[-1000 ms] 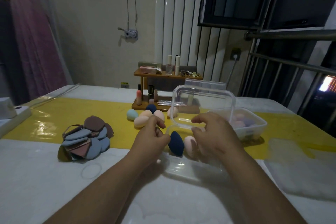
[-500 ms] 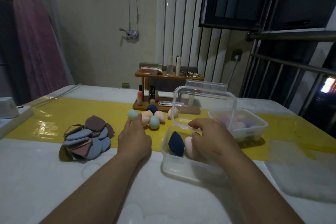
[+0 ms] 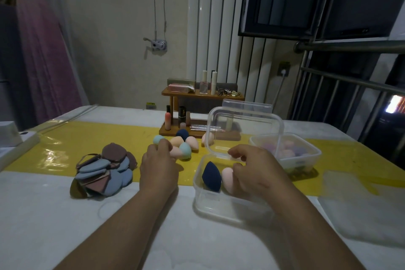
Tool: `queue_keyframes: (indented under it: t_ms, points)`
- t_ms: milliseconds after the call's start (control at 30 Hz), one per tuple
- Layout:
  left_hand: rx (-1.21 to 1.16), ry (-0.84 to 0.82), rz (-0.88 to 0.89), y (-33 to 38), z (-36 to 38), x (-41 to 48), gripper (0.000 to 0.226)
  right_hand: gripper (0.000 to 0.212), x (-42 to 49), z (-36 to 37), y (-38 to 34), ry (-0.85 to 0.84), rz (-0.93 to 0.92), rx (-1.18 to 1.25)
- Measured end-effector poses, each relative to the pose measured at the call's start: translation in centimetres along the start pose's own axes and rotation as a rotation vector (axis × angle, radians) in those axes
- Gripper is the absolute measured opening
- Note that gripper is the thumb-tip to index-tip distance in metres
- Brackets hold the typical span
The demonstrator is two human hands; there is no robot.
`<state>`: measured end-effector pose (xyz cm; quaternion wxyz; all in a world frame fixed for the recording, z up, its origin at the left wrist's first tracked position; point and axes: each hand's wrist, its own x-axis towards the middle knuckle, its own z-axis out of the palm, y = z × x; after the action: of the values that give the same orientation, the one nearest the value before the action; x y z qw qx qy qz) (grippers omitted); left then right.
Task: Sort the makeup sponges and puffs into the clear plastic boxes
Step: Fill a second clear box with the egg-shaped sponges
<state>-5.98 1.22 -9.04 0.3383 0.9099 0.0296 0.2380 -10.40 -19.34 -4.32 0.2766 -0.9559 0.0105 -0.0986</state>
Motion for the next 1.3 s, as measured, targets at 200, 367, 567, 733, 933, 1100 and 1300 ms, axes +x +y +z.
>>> queue_keyframes:
  t_ms: [200, 367, 567, 733, 933, 1100, 1300]
  points:
    - [-0.458, -0.067, 0.211, 2.4, -0.7, -1.4, 0.03, 0.03, -0.1, -0.1, 0.1, 0.064, -0.028, 0.129]
    - [-0.459, -0.123, 0.376, 2.6, -0.8, -1.6, 0.044, 0.022, -0.1, -0.1, -0.2, 0.085, -0.136, 0.262]
    - [-0.497, -0.196, 0.439, 2.4, -1.1, -1.6, 0.05, 0.02, -0.7, -0.1, -0.7, -0.005, -0.173, 0.401]
    - [-0.51, -0.254, 0.455, 2.5, -1.6, -1.7, 0.052, 0.03, -0.9, -0.2, -0.9, 0.0, -0.146, 0.397]
    - [-0.452, -0.23, 0.385, 2.3, -1.2, -1.7, 0.045, 0.046, -0.8, -1.4, -0.3, 0.09, -0.151, 0.403]
    - [-0.418, -0.365, 0.263, 2.0, -0.6, -1.5, 0.021, 0.047, -1.1, -3.5, 0.4, 0.117, -0.116, 0.411]
    - [-0.436, -0.406, 0.205, 2.3, -0.7, -1.6, 0.026, 0.023, -1.1, -4.8, 1.1, 0.121, 0.0, 0.262]
